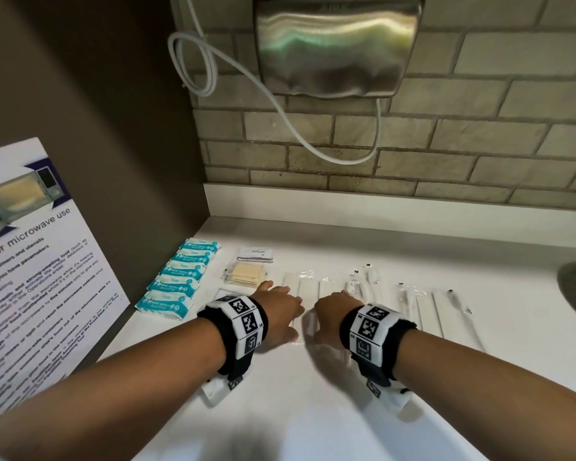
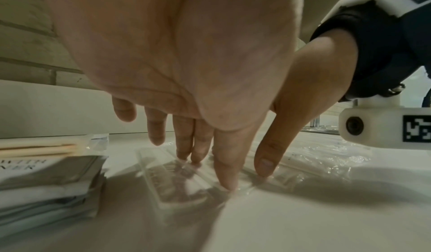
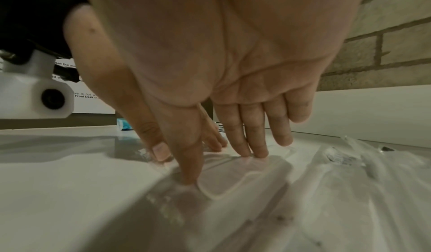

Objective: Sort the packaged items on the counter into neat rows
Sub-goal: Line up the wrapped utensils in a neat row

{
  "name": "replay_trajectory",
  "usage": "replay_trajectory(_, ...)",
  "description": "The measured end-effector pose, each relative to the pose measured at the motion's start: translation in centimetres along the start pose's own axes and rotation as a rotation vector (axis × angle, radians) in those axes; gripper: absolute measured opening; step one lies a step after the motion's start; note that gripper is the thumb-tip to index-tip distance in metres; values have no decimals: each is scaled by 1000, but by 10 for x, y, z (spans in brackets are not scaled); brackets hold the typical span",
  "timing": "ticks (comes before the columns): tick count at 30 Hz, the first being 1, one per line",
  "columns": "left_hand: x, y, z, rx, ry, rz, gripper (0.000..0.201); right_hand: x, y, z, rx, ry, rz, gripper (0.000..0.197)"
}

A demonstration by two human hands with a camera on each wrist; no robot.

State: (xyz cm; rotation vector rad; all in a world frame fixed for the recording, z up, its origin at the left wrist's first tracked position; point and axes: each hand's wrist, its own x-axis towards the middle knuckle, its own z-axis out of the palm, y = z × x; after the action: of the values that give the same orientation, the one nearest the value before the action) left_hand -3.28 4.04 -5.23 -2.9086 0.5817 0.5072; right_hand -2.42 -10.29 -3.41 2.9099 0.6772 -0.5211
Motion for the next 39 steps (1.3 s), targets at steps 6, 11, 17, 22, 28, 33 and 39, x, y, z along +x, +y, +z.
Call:
replay_trajectory(6, 0, -3, -1, -40, 40, 17, 42, -2, -1, 1, 54, 29, -8, 32)
replay_trajectory(11, 11, 10, -14, -292, 259, 6, 30, -13, 25, -5, 155, 174, 145, 39)
replay_trajectory(17, 35, 57, -30, -320, 182, -41, 36, -30, 72, -2, 179, -8, 368, 30)
replay_trajectory(22, 49, 76, -26, -267, 52, -118, 40, -28, 71, 9, 295, -70, 347, 44)
replay_trajectory(28, 55, 86, -26, -340, 48, -201, 36, -25, 73, 12, 329, -56, 306, 23)
replay_trajectory(33, 58, 85, -29, -408, 42, -269, 34, -30, 87, 10, 372, -29, 254, 26)
replay_trajectory(39, 53, 83, -49, -598, 208, -285, 30, -44, 128, -1, 487, 95, 269, 23)
